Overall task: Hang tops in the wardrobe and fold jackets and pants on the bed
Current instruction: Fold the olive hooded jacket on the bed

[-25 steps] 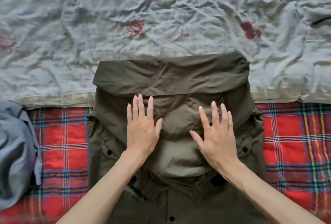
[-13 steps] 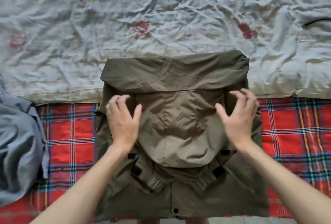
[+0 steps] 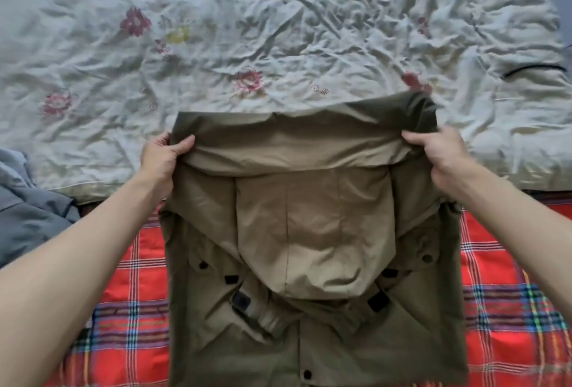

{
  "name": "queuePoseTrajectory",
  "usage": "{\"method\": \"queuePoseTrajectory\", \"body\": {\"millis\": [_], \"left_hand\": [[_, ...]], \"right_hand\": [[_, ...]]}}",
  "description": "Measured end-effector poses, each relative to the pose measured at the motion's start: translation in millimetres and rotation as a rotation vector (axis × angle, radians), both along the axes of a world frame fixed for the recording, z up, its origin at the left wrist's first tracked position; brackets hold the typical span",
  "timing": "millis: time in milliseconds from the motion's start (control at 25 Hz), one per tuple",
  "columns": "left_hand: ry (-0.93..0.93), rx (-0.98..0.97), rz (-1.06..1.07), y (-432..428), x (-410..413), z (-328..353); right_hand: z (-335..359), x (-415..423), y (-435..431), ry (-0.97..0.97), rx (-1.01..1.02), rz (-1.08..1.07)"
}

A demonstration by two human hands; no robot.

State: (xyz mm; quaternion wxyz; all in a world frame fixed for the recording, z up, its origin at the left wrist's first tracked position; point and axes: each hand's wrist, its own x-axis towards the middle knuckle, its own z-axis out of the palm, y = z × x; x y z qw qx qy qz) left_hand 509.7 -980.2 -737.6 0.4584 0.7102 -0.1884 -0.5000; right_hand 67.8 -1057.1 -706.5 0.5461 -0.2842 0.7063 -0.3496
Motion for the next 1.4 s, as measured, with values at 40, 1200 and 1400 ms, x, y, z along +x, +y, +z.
{"method": "queuePoseTrajectory", "body": {"millis": [40, 1200, 1400], "left_hand": [[-0.018, -0.059, 0.026, -8.7, 5.3, 14.8], [-0.282, 0.321, 0.107, 271.6, -71.8, -31.9], [-0.59, 0.459, 0.005, 276.1, -99.8, -44.5]], "right_hand": [[13.0, -0.4, -10.9, -0.04, -0.057, -0.003], [-46.6, -65.6, 260.2, 0.406, 0.15, 0.303], [-64.7, -52.3, 270.0, 0.698, 0.155, 0.423]]}}
